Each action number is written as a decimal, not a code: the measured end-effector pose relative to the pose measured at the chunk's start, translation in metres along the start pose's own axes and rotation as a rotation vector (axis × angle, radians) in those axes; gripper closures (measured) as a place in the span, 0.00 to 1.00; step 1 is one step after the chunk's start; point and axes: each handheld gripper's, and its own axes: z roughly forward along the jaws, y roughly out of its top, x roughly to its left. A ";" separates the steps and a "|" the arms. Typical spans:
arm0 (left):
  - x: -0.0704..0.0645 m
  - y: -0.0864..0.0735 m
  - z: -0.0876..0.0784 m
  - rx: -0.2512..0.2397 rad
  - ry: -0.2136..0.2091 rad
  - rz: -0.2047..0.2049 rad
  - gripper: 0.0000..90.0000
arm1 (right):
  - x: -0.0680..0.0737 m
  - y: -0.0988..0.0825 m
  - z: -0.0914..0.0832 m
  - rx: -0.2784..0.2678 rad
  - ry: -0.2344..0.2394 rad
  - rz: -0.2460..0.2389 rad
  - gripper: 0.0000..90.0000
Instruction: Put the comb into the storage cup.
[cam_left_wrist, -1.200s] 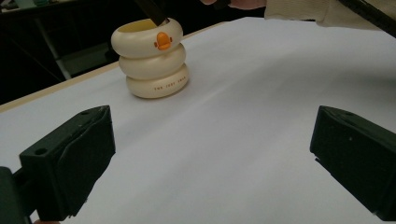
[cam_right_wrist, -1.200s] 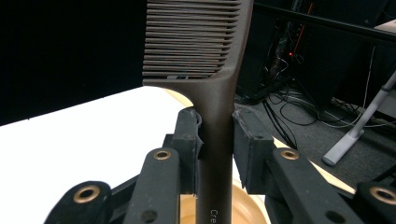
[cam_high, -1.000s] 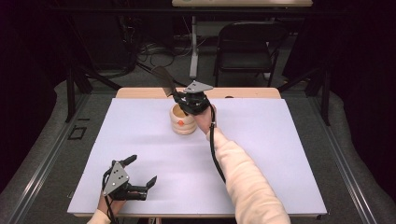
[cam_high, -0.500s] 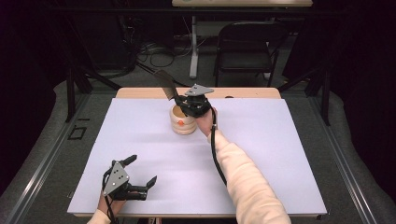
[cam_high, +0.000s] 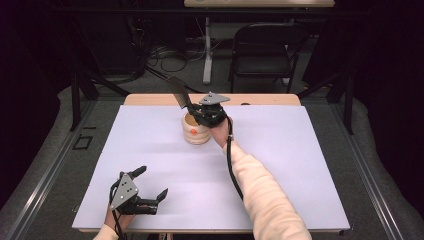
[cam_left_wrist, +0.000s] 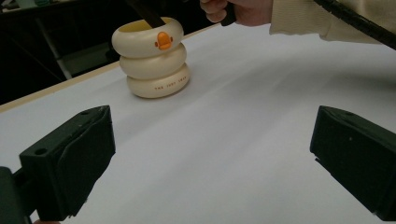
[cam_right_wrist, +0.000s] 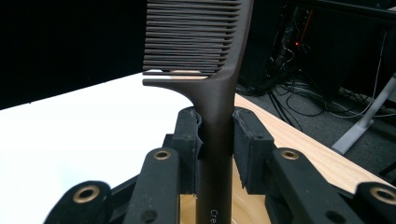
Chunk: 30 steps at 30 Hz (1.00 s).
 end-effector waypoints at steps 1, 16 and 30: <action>0.000 0.000 0.000 0.000 0.000 0.000 0.00 | 0.000 0.000 0.000 -0.001 -0.001 0.000 0.80; 0.000 0.000 0.000 0.001 0.000 -0.005 0.00 | -0.001 -0.001 0.001 -0.033 -0.013 -0.020 0.80; 0.000 0.000 0.000 0.000 -0.002 -0.005 0.00 | -0.003 -0.004 0.005 -0.039 -0.019 -0.038 0.80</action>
